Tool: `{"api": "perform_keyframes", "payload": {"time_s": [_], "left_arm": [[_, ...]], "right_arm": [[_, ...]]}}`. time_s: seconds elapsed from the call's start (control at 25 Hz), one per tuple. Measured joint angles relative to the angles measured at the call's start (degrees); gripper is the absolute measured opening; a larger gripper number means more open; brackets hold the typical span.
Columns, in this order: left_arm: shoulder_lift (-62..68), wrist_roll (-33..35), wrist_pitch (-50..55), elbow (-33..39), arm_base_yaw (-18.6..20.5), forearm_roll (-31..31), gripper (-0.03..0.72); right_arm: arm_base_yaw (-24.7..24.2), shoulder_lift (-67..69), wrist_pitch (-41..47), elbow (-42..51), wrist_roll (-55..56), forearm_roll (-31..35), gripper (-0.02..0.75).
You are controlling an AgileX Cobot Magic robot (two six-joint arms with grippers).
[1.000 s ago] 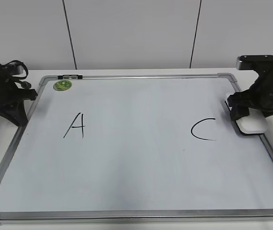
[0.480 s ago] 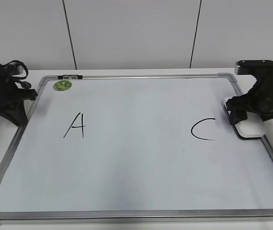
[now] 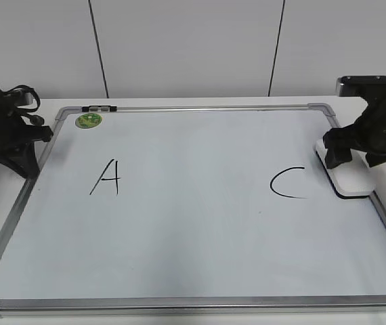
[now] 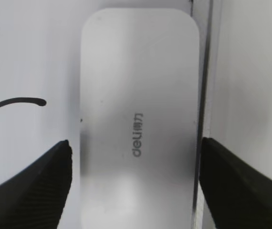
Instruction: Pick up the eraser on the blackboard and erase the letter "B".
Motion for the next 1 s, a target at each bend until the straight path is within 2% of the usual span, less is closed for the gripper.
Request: {"api": "perform_keyframes", "payload": {"time_s": [0.08, 0.16, 0.32, 0.4, 0.52, 0.72, 0.88, 1.0], "left_arm": [[0.11, 0.00, 0.72, -0.98, -0.23, 0.87, 0.093], [0.42, 0.00, 1.98, -2.54, -0.32, 1.98, 0.169], [0.74, 0.00, 4.67, -8.43, -0.37, 3.74, 0.428], [0.18, 0.00, 8.05, -11.89, -0.37, 3.74, 0.508], [-2.72, 0.00, 10.31, -14.74, -0.37, 3.20, 0.540], [-12.24, 0.00, 11.01, -14.01, -0.92, 0.92, 0.547], [-22.65, -0.20, 11.52, -8.42, -1.99, 0.51, 0.536], [-31.76, -0.20, 11.88, -0.75, -2.39, 0.43, 0.517]], "right_arm": [[0.00, -2.20, 0.84, -0.10, 0.00, 0.00, 0.616], [0.00, -4.21, 1.72, -0.10, 0.00, -0.12, 0.615], [0.00, -7.85, 4.76, -0.10, 0.00, -1.07, 0.609], [0.00, -9.97, 6.49, -0.10, 0.00, -1.43, 0.604], [0.00, -13.76, 9.71, -0.10, 0.00, -1.59, 0.596], [0.00, -19.67, 18.17, -0.10, 0.00, -2.02, 0.596], [0.00, -24.43, 23.98, -0.10, -0.52, -2.02, 0.596], [0.00, -28.42, 26.82, -0.10, -1.02, -1.38, 0.596]]}}
